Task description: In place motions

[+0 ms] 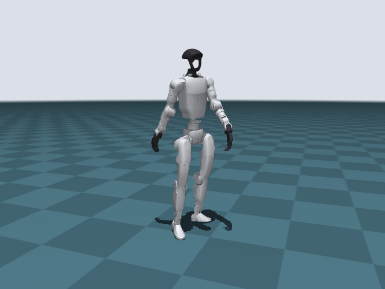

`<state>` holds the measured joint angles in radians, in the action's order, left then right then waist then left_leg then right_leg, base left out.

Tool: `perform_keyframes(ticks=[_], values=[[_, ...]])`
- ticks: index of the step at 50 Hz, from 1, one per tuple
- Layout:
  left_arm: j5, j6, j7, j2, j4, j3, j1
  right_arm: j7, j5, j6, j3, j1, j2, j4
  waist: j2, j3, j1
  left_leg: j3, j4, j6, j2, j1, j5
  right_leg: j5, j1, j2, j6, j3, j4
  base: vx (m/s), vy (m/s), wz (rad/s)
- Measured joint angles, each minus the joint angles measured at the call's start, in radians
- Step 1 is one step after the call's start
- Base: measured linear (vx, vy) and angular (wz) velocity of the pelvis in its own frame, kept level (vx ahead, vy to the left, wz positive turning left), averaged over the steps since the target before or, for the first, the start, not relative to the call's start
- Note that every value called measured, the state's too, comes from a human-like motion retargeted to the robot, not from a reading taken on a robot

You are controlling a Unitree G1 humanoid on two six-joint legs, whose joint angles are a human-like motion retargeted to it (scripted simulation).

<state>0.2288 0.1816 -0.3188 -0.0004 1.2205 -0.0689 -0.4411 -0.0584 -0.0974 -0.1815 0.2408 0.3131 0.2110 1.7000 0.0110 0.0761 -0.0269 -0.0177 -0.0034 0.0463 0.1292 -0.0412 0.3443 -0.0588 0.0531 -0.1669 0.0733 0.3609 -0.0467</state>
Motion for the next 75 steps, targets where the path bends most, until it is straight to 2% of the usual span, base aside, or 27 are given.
perform_keyframes(ticks=[3,5,8,11,15,17,20,25,28,30,35,37,40,42,45,47,50,55,59,62,65,67,70,75], values=[[-0.04,-0.054,0.057,-0.016,0.033,0.003,0.133,0.014,0.071,-0.045,-0.091,-0.126,-0.029,0.0,0.001,0.021,-0.021,-0.013,0.002,-0.007,-0.007,-0.002,0.009,-0.012,0.002,0.009,-0.009,0.005,0.025,0.14,-0.09,-0.03],[-0.059,-0.038,0.085,-0.023,0.097,0.027,0.228,0.014,0.071,-0.032,-0.154,-0.256,-0.043,0.0,0.003,0.026,-0.026,-0.027,0.006,-0.013,-0.014,0.001,0.02,-0.015,0.005,0.016,-0.013,0.0,0.033,0.08,-0.11,-0.1],[-0.045,0.027,0.092,-0.012,0.256,0.118,0.366,-0.068,-0.046,0.044,-0.214,-0.483,-0.072,-0.02,0.014,0.017,-0.013,-0.047,0.013,-0.022,-0.026,0.013,0.036,-0.016,0.01,0.031,-0.022,-0.03,0.033,0.06,-0.08,-0.21],[0.011,0.091,0.095,0.032,0.441,0.208,0.496,-0.225,-0.153,0.107,-0.279,-0.631,-0.112,-0.217,0.025,0.008,-0.001,-0.066,0.022,-0.031,-0.041,0.018,0.05,-0.02,0.021,0.044,-0.032,-0.056,0.031,0.07,-0.04,-0.3],[0.063,0.299,0.087,0.075,0.48,0.259,0.742,-0.365,-0.207,0.211,-0.356,-0.789,-0.134,-0.478,0.029,-0.006,-0.003,-0.089,0.029,-0.039,-0.059,0.028,0.065,-0.023,0.033,0.062,-0.043,-0.094,0.027,0.08,-0.05,-0.3],[0.084,0.34,0.073,0.088,0.48,0.285,0.837,-0.39,-0.225,0.256,-0.376,-0.852,-0.132,-0.571,0.025,-0.011,-0.005,-0.095,0.03,-0.043,-0.065,0.031,0.069,-0.024,0.036,0.069,-0.047,-0.106,0.027,0.05,-0.06,-0.14],[0.107,0.318,0.066,0.096,0.48,0.336,0.933,-0.379,-0.263,0.318,-0.405,-0.908,-0.114,-0.671,0.021,-0.008,-0.004,-0.095,0.029,-0.046,-0.072,0.03,0.071,-0.023,0.041,0.075,-0.05,-0.113,0.026,0.01,-0.03,0.02],[0.024,0.324,0.061,0.081,0.48,0.38,0.928,-0.21,-0.332,0.377,-0.424,-0.859,-0.108,-0.713,0.016,0.007,0.009,-0.083,0.025,-0.048,-0.077,0.02,0.065,-0.017,0.042,0.08,-0.051,-0.106,0.028,0.02,-0.04,0.19],[-0.072,0.345,0.051,0.076,0.48,0.332,0.816,-0.157,-0.341,0.368,-0.402,-0.75,-0.119,-0.645,0.009,0.02,0.021,-0.069,0.02,-0.048,-0.072,0.016,0.056,-0.013,0.035,0.077,-0.05,-0.088,0.031,0.04,-0.02,0.32],[-0.108,0.341,0.055,0.071,0.48,0.301,0.695,-0.166,-0.361,0.327,-0.36,-0.662,-0.12,-0.56,0.001,0.031,0.016,-0.066,0.014,-0.048,-0.069,0.01,0.05,-0.011,0.034,0.072,-0.049,-0.073,0.033,0.01,-0.01,0.11],[-0.067,0.289,-0.037,0.045,0.48,0.199,0.307,-0.193,-0.434,0.157,-0.22,-0.461,-0.075,-0.185,-0.018,0.043,-0.009,-0.05,0.003,-0.045,-0.059,0.0,0.034,-0.005,0.02,0.064,-0.043,-0.031,0.041,-0.05,0.0,0.2],[-0.039,0.268,-0.06,0.013,0.411,0.171,0.177,-0.177,-0.45,0.063,-0.161,-0.386,-0.045,-0.035,-0.025,0.042,-0.009,-0.039,0.001,-0.044,-0.056,-0.005,0.027,-0.003,0.013,0.059,-0.039,-0.015,0.043,-0.06,0.0,0.3],[-0.032,0.202,-0.073,-0.027,0.274,0.116,0.015,-0.162,-0.414,-0.097,-0.12,-0.196,-0.013,0.0,-0.03,0.039,-0.002,-0.025,0.002,-0.042,-0.052,-0.015,0.02,-0.003,0.009,0.055,-0.036,0.003,0.049,-0.01,0.0,0.07],[-0.049,0.149,-0.065,-0.042,0.179,0.079,-0.071,-0.127,-0.364,-0.119,-0.105,-0.079,0.001,0.0,-0.03,0.038,0.005,-0.024,0.003,-0.041,-0.051,-0.02,0.016,-0.006,0.011,0.055,-0.035,0.006,0.051,0.03,0.07,-0.13],[-0.065,0.088,-0.047,-0.041,0.039,0.042,-0.176,-0.058,-0.315,-0.078,-0.07,0.055,0.019,0.0,-0.025,0.026,0.019,-0.029,0.002,-0.042,-0.053,-0.018,0.012,-0.011,0.012,0.056,-0.035,0.001,0.053,-0.02,0.06,-0.29],[-0.083,0.06,-0.036,-0.019,-0.045,0.008,-0.219,-0.028,-0.305,-0.057,-0.038,0.106,0.033,0.0,-0.02,0.011,0.029,-0.037,0.002,-0.042,-0.055,-0.013,0.011,-0.015,0.01,0.058,-0.036,-0.005,0.054,-0.04,0.04,-0.32],[-0.086,0.022,-0.011,0.008,-0.138,-0.023,-0.247,0.003,-0.269,-0.081,-0.011,0.141,0.047,0.0,-0.014,-0.001,0.035,-0.048,0.0,-0.043,-0.058,-0.007,0.01,-0.021,0.011,0.061,-0.038,-0.01,0.055,-0.04,0.05,-0.27],[-0.046,-0.015,0.015,0.0,-0.153,-0.041,-0.206,0.02,-0.173,-0.102,-0.045,0.084,0.032,0.0,-0.004,0.01,0.029,-0.047,-0.001,-0.043,-0.058,-0.014,0.01,-0.022,0.019,0.061,-0.038,-0.009,0.055,-0.01,0.02,-0.05],[-0.014,-0.005,0.015,-0.03,-0.052,-0.058,-0.075,-0.008,-0.186,-0.048,-0.123,-0.056,-0.008,0.0,-0.001,0.03,0.011,-0.033,0.0,-0.043,-0.053,-0.021,0.008,-0.016,0.018,0.057,-0.039,0.005,0.055,0.02,0.01,0.3],[-0.02,0.001,0.046,-0.049,0.129,-0.036,0.049,-0.041,-0.233,0.005,-0.218,-0.207,-0.035,-0.002,-0.004,0.043,-0.007,-0.022,-0.001,-0.044,-0.048,-0.021,0.008,-0.011,0.016,0.052,-0.04,0.013,0.053,0.02,0.0,0.32],[-0.014,0.047,0.095,-0.042,0.363,0.061,0.169,-0.08,-0.291,0.064,-0.321,-0.359,-0.05,-0.058,-0.009,0.046,-0.036,-0.021,-0.003,-0.047,-0.045,-0.011,0.009,-0.008,0.008,0.05,-0.042,0.016,0.051,0.02,-0.01,0.15],[-0.043,0.136,0.145,-0.01,0.475,0.14,0.258,-0.102,-0.345,0.102,-0.362,-0.467,-0.05,-0.118,-0.013,0.04,-0.054,-0.028,-0.006,-0.049,-0.045,-0.001,0.012,-0.005,0.005,0.05,-0.044,0.009,0.047,0.0,0.0,0.0],[-0.114,0.267,0.201,0.043,0.48,0.26,0.466,-0.138,-0.419,0.147,-0.381,-0.633,-0.064,-0.211,-0.021,0.022,-0.071,-0.038,-0.01,-0.052,-0.044,0.012,0.017,-0.003,0.006,0.051,-0.048,-0.01,0.042,0.0,0.0,0.0],[-0.072,0.258,-0.017,0.131,0.48,0.433,0.81,-0.3,-0.392,0.149,-0.364,-0.827,-0.116,-0.41,-0.024,0.017,-0.052,-0.05,-0.016,-0.057,-0.051,0.018,0.023,-0.002,0.014,0.059,-0.051,-0.028,0.037,0.0,0.0,0.0]])
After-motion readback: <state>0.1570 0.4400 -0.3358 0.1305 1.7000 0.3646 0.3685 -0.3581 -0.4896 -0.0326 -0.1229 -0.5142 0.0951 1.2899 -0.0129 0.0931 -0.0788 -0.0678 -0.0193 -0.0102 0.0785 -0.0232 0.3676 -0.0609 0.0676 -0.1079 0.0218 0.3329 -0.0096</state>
